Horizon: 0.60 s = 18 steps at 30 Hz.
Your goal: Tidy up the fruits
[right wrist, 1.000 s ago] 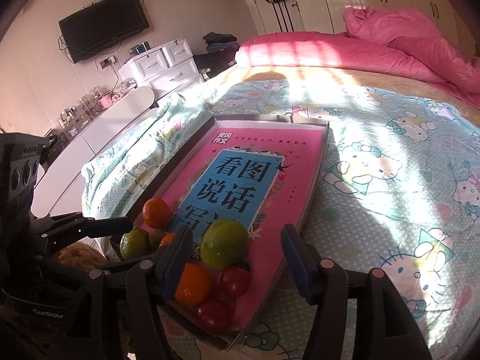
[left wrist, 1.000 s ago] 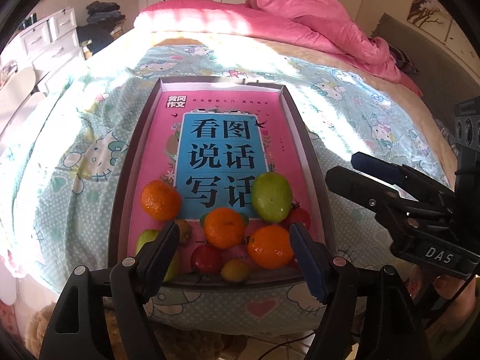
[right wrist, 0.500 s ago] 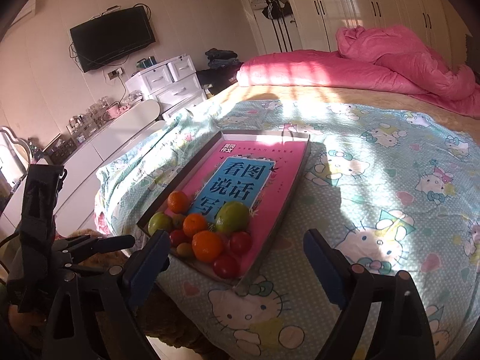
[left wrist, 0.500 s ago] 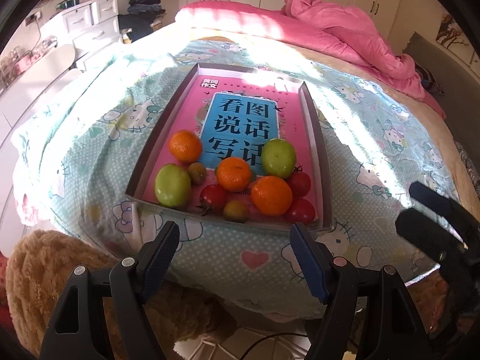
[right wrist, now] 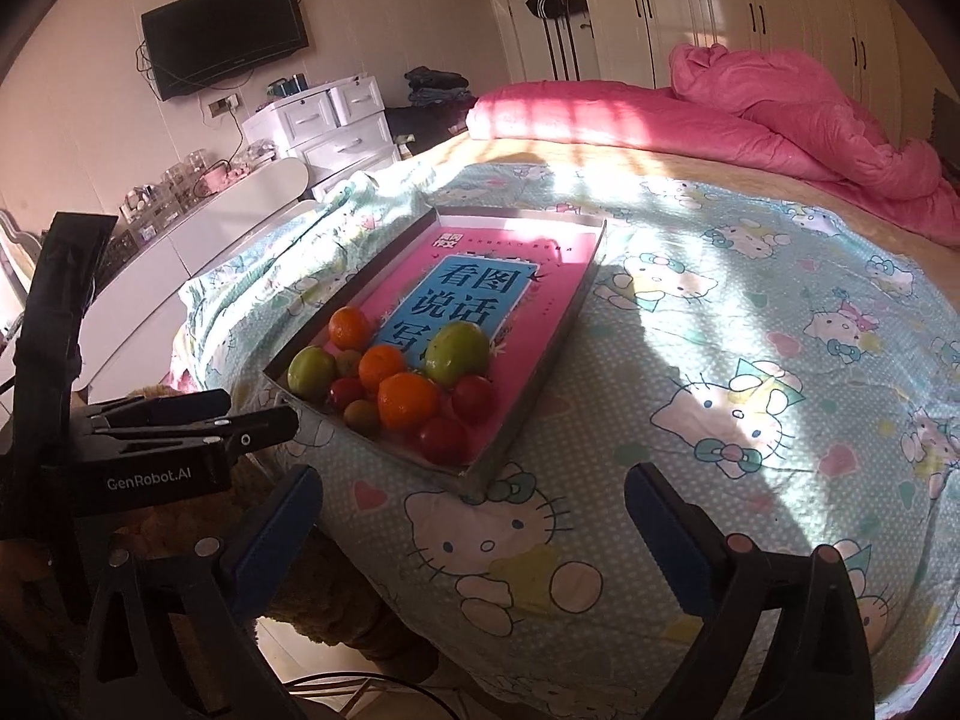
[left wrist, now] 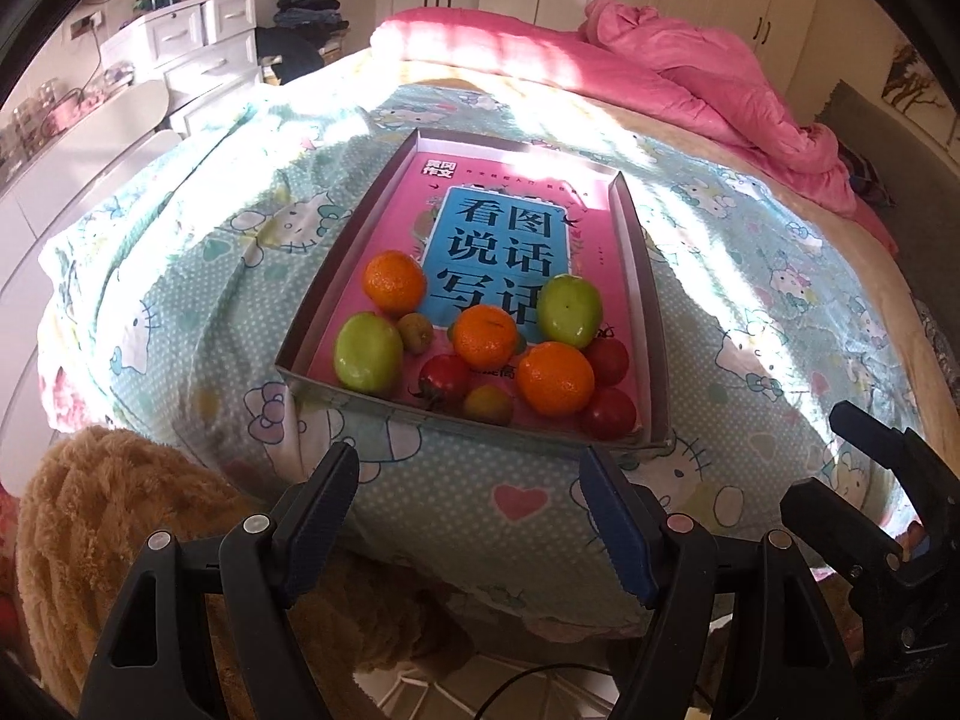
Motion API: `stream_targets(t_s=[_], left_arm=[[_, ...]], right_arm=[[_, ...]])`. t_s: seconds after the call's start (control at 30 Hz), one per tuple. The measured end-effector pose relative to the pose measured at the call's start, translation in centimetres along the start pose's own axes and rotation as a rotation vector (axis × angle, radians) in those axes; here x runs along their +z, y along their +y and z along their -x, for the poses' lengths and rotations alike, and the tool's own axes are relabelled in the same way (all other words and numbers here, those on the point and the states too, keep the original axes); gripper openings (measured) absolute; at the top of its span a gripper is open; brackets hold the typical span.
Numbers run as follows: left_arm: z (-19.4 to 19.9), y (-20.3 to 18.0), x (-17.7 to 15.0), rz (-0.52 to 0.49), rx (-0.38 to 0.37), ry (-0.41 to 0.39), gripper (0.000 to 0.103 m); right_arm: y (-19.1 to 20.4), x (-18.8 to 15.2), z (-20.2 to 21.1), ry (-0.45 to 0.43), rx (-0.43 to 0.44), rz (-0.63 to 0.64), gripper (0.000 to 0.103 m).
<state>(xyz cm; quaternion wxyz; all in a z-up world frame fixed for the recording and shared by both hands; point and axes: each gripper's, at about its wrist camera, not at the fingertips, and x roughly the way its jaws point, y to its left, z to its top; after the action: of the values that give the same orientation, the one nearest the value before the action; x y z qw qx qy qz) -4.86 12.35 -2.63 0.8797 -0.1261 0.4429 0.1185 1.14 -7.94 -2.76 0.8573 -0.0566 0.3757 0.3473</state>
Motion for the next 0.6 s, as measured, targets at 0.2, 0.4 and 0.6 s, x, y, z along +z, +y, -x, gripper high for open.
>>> stream_targets(t_s=[0.2,0.4,0.6], left_arm=[[0.06,-0.65,-0.26,-0.018,-0.005,-0.008,0.077],[-0.05,-0.66,-0.22,-0.015,-0.002,-0.005,0.077],[-0.03,-0.76,-0.23,-0.015,0.004,-0.007,0.077]], right_arm=[[0.15,-0.02,0.02,0.004,-0.002,0.008,0.102],[0.36,-0.19,0.04,0.003,-0.005,0.015,0.102],[0.32,-0.25,0.07,0.0,-0.003,0.011,0.102]])
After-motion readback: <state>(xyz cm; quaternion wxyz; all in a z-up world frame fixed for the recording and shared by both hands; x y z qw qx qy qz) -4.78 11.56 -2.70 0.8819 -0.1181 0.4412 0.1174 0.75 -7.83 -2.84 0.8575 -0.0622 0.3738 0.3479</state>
